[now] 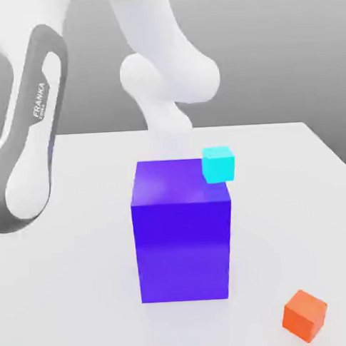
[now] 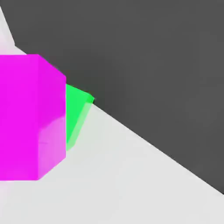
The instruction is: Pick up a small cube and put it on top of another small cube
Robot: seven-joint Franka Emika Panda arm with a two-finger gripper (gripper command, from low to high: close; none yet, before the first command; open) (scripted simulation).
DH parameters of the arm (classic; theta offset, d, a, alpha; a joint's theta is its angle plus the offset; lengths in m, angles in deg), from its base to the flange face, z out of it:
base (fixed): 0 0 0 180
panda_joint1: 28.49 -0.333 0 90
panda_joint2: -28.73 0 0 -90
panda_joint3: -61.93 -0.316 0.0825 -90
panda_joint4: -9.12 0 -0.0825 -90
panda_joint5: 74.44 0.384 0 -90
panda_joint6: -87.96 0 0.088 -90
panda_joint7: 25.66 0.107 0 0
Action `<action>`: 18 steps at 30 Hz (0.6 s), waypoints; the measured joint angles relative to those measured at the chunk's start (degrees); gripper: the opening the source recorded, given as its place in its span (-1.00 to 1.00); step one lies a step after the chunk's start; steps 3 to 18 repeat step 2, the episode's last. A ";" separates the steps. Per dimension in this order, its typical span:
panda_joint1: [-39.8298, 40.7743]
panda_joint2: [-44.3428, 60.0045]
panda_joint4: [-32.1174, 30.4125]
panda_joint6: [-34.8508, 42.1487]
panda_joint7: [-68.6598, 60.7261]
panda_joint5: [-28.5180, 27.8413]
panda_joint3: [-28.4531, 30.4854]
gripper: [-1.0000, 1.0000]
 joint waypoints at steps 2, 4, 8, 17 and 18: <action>0.00 0.00 0.00 0.00 0.00 0.00 0.00 1.00; 0.00 0.00 0.00 0.00 0.00 0.00 0.00 1.00; 0.00 0.00 0.00 0.00 0.00 0.00 0.00 1.00; 0.00 0.00 0.00 0.00 0.00 0.00 0.00 1.00; 0.00 0.00 0.00 0.00 0.00 0.00 0.00 1.00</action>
